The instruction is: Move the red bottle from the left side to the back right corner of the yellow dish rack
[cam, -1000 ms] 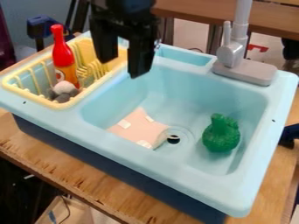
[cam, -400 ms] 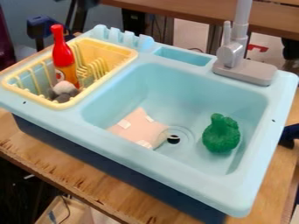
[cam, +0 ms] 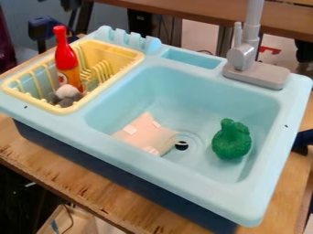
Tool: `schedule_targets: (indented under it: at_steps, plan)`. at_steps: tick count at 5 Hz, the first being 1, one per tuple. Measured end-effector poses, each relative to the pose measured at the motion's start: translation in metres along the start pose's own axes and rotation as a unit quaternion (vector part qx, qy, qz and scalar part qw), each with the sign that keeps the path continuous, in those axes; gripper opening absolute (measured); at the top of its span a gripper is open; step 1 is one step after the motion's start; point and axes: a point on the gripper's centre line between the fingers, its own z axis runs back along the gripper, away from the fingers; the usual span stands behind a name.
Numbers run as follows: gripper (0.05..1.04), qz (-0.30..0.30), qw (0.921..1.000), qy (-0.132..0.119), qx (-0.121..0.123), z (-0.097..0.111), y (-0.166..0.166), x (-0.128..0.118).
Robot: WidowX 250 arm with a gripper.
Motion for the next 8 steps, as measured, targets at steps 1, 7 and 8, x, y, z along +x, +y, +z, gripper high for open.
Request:
schedule_targets:
  at_steps: [1, 7, 8]
  plan:
    - [1.001, 0.001, 0.9997, 0.024, -0.004, -0.022, 0.003, 0.007]
    - [0.334, 0.004, 0.9947, 0.1, -0.026, -0.05, -0.006, 0.01]
    - [0.334, -0.015, 0.997, 0.075, 0.01, -0.014, -0.025, 0.019]
